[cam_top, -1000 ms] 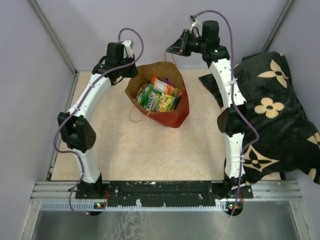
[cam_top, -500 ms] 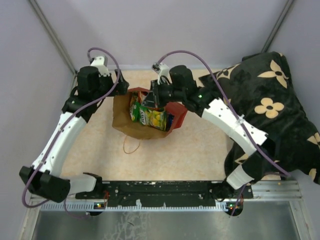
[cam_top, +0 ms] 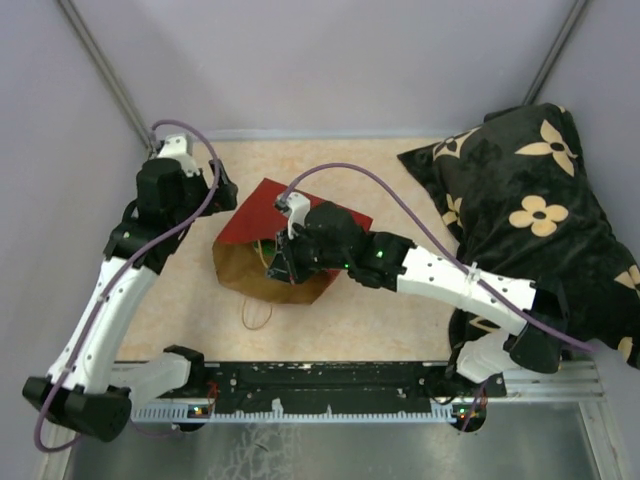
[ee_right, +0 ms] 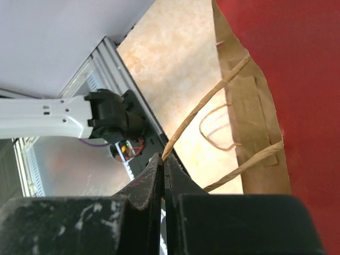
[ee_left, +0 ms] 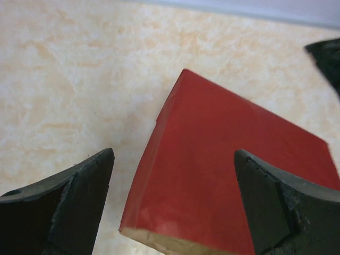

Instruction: Take the snacks out of the paper bag

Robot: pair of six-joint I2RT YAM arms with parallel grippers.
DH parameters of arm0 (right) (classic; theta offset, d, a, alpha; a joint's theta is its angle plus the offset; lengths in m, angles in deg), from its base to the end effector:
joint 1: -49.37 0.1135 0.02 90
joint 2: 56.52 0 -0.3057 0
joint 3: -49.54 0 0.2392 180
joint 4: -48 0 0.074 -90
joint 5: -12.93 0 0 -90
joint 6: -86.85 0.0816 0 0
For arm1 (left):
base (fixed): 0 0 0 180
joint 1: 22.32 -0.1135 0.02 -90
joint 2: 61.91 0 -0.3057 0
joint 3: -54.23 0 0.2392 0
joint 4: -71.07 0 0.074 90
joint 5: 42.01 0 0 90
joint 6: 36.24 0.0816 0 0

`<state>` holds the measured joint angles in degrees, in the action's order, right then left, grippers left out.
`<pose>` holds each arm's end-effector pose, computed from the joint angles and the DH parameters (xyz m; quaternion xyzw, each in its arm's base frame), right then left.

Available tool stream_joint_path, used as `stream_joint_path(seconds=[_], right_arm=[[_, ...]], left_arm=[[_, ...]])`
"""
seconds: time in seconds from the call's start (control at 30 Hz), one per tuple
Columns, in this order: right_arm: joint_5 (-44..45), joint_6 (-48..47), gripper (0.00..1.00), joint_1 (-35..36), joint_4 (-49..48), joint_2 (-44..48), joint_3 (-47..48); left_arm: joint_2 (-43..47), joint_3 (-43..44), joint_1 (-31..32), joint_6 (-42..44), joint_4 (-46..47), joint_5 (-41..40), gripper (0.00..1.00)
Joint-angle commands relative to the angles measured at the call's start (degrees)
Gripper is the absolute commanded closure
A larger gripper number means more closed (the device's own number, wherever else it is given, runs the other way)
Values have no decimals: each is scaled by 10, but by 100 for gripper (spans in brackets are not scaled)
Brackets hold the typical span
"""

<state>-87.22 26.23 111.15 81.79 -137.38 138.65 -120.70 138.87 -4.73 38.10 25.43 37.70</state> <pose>0.1516 0.3129 0.3831 -0.2804 0.7960 0.4318 0.3184 0.2161 -0.0532 0.4270 -0.0378 0.8156 -0.0936 0.5698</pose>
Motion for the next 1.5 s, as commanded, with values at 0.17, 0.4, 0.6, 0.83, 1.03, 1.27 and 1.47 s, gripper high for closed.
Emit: stream_joint_path(seconds=[0.17, 0.4, 0.6, 0.83, 1.03, 1.27, 1.47], right_arm=[[67, 20, 64, 66, -27, 8, 0], [106, 8, 1, 71, -43, 86, -14], [111, 72, 1, 2, -177, 258, -122], [81, 223, 1, -242, -80, 323, -210], [60, 293, 1, -296, -132, 249, -302], [110, 334, 9, -296, -174, 192, -367], [117, 344, 22, -304, -255, 155, -402]], left_arm=[[-157, 55, -28, 10, -79, 39, 0], [-216, 71, -30, 41, -103, 70, 0], [-257, 73, -33, 60, -83, 126, 0], [-317, 80, -34, 80, -112, 181, 1], [-327, 59, -36, 90, -115, 167, 3], [-312, 51, -46, 94, -97, 180, 3], [-321, 65, -47, 100, -83, 230, 3]])
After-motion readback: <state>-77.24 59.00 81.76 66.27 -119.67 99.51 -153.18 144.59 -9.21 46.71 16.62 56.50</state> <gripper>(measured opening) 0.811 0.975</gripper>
